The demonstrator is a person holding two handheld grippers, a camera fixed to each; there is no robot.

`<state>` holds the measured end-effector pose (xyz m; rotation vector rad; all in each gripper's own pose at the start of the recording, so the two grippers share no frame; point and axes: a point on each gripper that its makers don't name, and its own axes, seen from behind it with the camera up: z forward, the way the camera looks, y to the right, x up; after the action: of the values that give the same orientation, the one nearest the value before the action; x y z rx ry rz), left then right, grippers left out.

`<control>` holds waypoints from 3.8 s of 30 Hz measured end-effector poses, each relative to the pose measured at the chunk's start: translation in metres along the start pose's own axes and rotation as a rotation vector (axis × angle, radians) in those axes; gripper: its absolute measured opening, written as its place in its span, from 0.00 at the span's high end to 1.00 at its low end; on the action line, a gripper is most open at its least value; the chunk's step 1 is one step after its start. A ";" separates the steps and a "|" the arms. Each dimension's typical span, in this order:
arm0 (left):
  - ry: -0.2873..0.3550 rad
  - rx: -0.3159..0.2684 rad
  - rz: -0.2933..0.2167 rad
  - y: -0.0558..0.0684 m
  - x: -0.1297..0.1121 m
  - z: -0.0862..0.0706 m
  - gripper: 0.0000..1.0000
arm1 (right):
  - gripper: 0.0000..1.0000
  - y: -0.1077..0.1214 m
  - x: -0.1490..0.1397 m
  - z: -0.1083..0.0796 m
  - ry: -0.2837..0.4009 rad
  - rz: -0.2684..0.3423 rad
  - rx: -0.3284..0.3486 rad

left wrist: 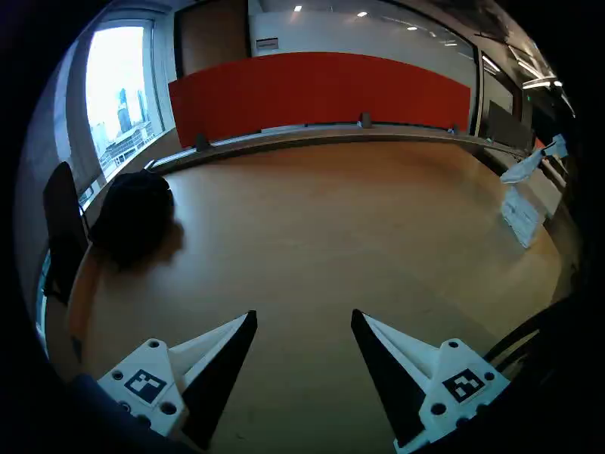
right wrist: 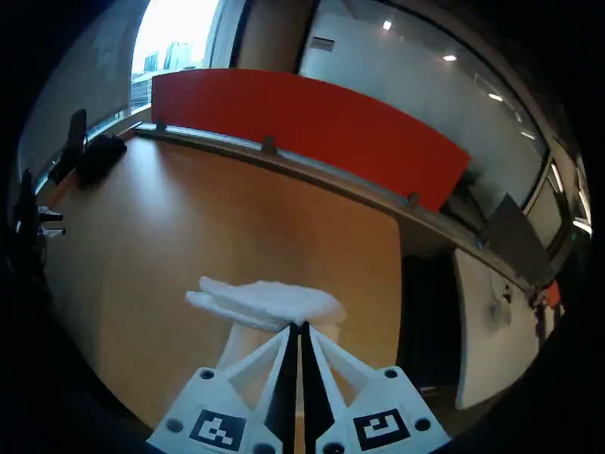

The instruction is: Fold towel

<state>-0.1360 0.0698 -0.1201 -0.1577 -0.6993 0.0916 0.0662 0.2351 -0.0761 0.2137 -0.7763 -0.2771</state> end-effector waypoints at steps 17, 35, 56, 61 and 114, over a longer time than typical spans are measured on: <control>-0.005 0.001 0.011 0.000 -0.003 -0.004 0.08 | 0.97 0.001 -0.094 0.002 -0.155 0.118 -0.009; -0.006 0.011 0.011 -0.004 -0.006 -0.009 0.08 | 0.97 0.004 -0.114 0.002 -0.202 0.138 -0.019; -0.007 0.015 0.010 -0.007 -0.010 -0.012 0.08 | 0.97 0.015 -0.136 0.009 -0.258 0.164 -0.065; -0.006 0.017 0.009 -0.006 -0.010 -0.013 0.08 | 0.97 0.015 -0.136 0.009 -0.258 0.159 -0.065; -0.004 0.015 0.012 -0.006 -0.007 -0.012 0.08 | 0.00 0.011 -0.138 0.019 -0.267 0.145 -0.088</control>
<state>-0.1337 0.0618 -0.1328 -0.1471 -0.7013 0.1090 -0.0393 0.2889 -0.1510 0.0366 -1.0361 -0.2040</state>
